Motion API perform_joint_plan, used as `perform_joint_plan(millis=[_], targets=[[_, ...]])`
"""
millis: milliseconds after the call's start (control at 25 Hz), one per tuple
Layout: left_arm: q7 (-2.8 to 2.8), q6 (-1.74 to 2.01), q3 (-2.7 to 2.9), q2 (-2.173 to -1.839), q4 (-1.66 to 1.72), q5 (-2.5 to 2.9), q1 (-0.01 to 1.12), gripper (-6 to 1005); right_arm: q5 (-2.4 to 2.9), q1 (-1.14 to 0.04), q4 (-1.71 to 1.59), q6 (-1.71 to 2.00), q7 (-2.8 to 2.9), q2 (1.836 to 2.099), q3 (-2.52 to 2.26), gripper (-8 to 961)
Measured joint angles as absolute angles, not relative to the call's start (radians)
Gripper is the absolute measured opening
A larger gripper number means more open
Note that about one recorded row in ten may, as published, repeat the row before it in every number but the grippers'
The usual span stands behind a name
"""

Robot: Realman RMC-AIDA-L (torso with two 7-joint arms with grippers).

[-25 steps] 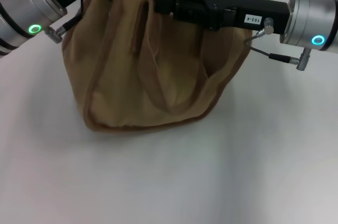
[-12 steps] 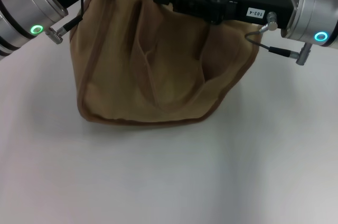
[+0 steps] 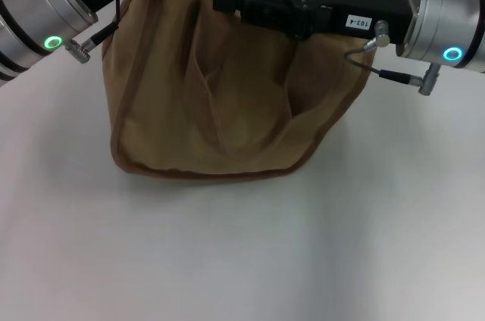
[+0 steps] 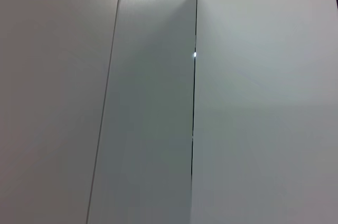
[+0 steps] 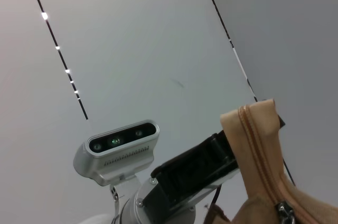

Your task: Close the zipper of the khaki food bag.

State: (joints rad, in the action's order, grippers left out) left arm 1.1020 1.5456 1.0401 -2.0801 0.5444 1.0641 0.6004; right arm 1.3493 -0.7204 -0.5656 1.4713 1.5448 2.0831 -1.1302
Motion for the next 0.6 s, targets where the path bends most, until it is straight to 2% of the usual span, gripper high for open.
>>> perform_joint_plan(millis=[440, 600], targets=[[1.090, 1.546, 1.040, -2.080, 0.534, 1.061, 0.600, 138, 1.328, -0.735, -0.542, 1.465, 1.549, 2.084, -1.126, 379], [1.091, 1.547, 1.040, -2.080, 0.534, 1.061, 0.597, 139, 1.327, -0.770, -0.504, 1.444, 1.552, 2.085, -1.128, 198]])
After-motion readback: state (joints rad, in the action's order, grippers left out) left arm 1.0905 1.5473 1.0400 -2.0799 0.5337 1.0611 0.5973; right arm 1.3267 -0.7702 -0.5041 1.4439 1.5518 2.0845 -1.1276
